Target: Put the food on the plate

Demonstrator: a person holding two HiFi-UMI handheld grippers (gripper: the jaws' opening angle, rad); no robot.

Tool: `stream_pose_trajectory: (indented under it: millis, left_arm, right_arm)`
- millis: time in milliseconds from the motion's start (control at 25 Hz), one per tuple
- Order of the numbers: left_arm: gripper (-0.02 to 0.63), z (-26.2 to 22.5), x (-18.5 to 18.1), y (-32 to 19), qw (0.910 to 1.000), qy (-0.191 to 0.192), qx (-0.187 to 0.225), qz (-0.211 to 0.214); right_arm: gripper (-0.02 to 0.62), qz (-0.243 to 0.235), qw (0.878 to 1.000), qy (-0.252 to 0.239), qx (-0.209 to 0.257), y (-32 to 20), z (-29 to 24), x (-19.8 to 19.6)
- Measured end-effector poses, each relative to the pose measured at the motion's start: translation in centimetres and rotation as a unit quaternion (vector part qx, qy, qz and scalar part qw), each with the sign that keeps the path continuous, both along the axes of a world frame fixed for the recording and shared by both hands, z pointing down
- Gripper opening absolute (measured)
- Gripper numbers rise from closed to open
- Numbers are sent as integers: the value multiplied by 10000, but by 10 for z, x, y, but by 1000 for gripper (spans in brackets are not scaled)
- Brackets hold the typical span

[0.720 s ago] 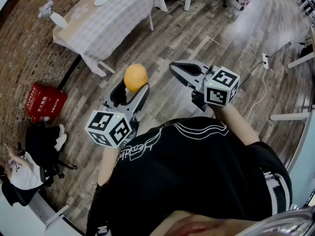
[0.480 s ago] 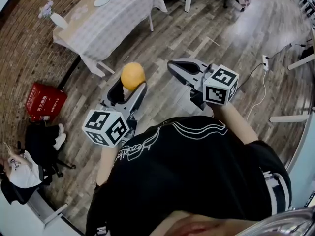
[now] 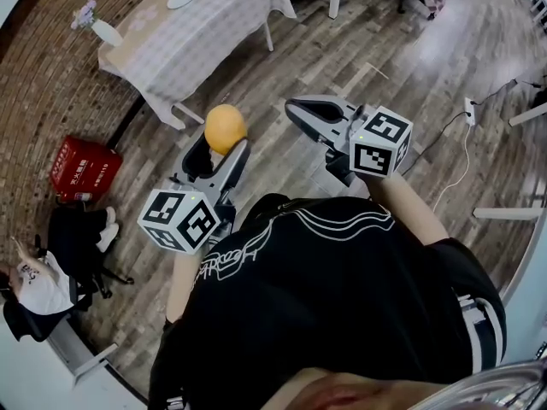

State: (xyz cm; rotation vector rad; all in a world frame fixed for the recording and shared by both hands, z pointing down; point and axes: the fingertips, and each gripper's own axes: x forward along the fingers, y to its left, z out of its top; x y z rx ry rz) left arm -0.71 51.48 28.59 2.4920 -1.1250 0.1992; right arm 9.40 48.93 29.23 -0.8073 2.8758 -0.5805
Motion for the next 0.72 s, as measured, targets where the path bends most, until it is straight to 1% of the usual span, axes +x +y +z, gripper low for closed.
stream_pose_trajectory:
  millis: [80,280,480,600,720]
  left_arm:
    - [310,-2,2,-4,10000,30,3,-32]
    - [310,1,7,-9,10000,61,44,-56]
    - [310,12,3,-18,9999,61,76,-77]
    - [310,16,-1,-35,9999,107,56,-78]
    - [310,16,-6,-73,9999,140,-33,-83]
  right_arm:
    - [-3,-41,10000,-40,40,-3,0,-1]
    - [-5,-108,9996,200,190,-6,10,-3]
    - [-5,-274,9994,-181,94,-13,14,-4]
    - [-3,-231,9995,-201,26,-34,16,-3]
    - [-5,-167,9997,-152,-101,-71,17,-5]
